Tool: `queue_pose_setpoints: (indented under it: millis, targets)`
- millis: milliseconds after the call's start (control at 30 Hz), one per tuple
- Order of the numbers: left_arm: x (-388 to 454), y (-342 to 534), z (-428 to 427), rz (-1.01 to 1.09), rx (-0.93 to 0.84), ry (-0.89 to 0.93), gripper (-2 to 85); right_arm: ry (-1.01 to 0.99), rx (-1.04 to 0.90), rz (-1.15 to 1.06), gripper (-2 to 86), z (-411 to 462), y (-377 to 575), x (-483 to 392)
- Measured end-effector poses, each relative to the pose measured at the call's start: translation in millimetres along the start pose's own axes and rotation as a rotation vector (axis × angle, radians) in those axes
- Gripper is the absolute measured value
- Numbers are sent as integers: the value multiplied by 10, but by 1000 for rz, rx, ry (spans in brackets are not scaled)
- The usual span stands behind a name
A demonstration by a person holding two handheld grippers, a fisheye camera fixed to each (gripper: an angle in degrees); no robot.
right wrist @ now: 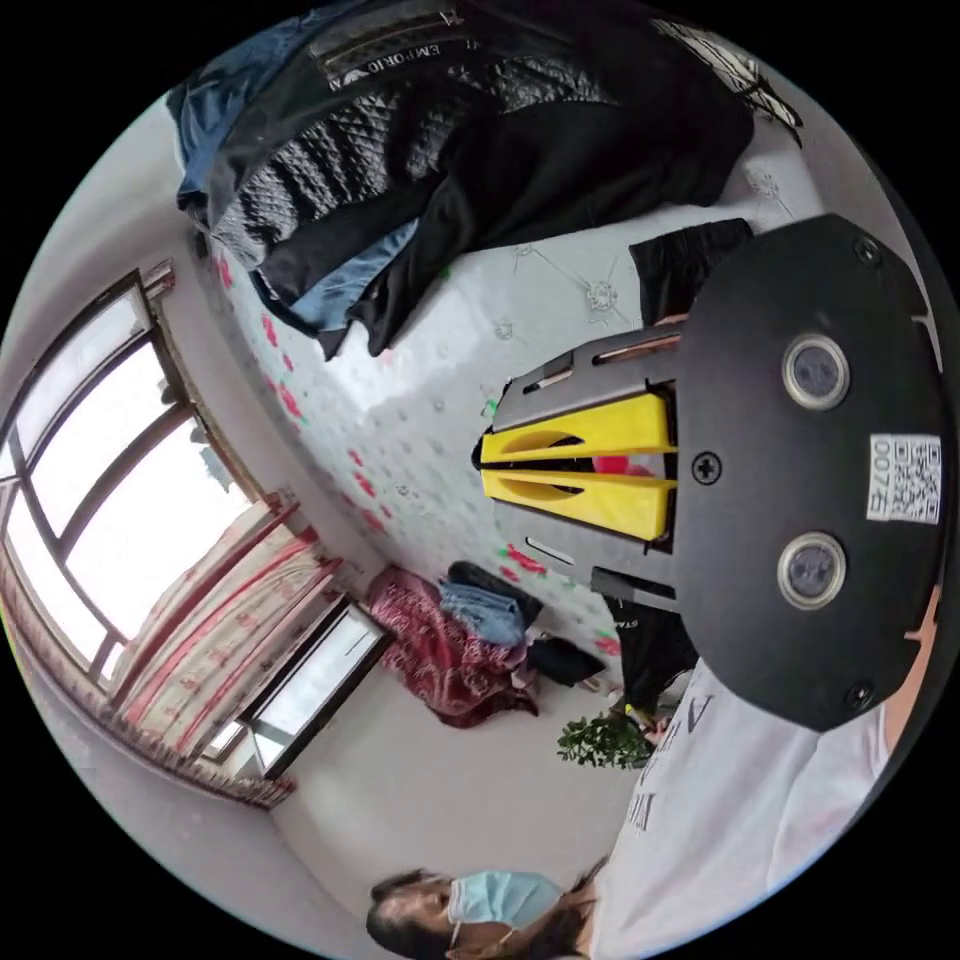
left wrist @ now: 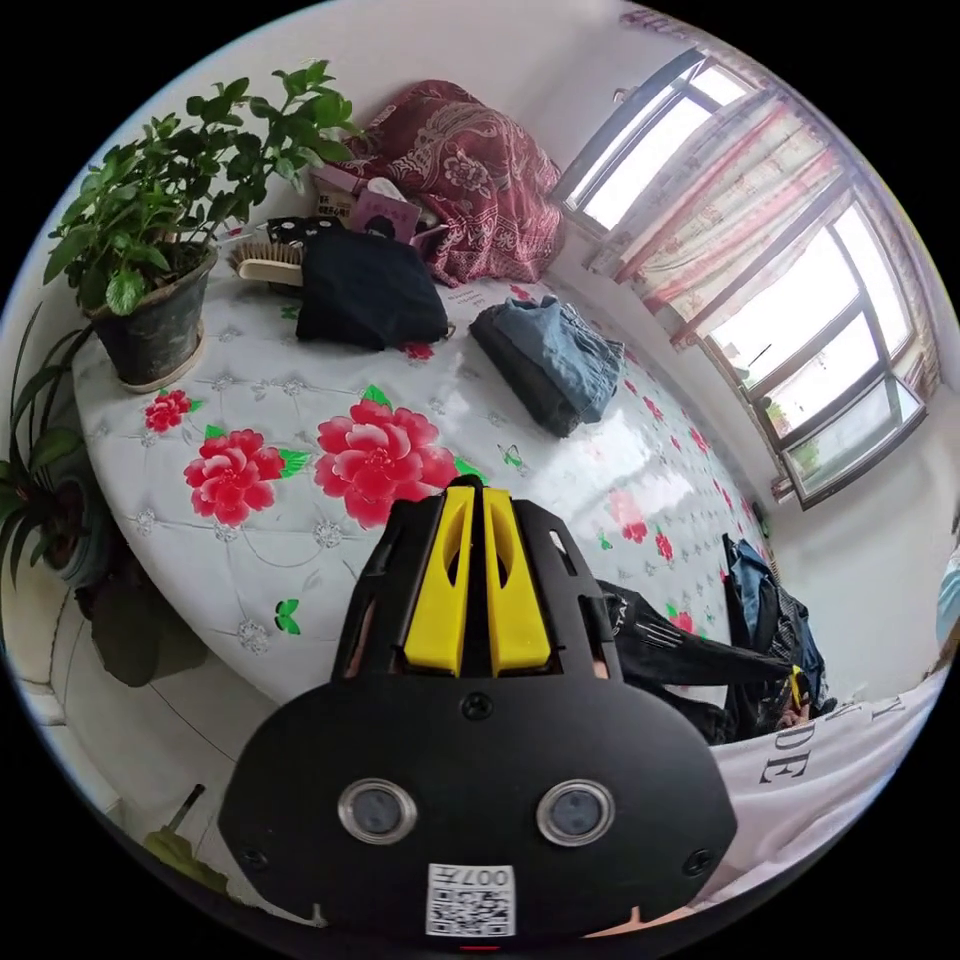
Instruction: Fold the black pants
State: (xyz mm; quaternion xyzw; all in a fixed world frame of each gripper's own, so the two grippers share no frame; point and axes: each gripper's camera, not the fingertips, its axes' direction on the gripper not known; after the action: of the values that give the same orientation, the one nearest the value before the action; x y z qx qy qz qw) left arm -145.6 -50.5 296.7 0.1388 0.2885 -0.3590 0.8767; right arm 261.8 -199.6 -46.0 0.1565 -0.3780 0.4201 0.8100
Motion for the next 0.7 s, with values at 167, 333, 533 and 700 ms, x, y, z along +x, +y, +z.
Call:
queue_pose_setpoints:
  millis: [167,333,533,700]
  targets:
    - [28,-321,272,-45,41,59,-8,77,120,68,-1,-150,-556,-352]
    - [425,-947,1148,3,32,-8,-5,307,31,61,3,945,-1407,-251]
    - [663,-1238,2213,-104,-71,-196,23,551,-185,116,28,2701,-1765,209]
    - [987,-1108,2087,132,-71,-269,35,443,-259,-25,53,3193,-1439,23]
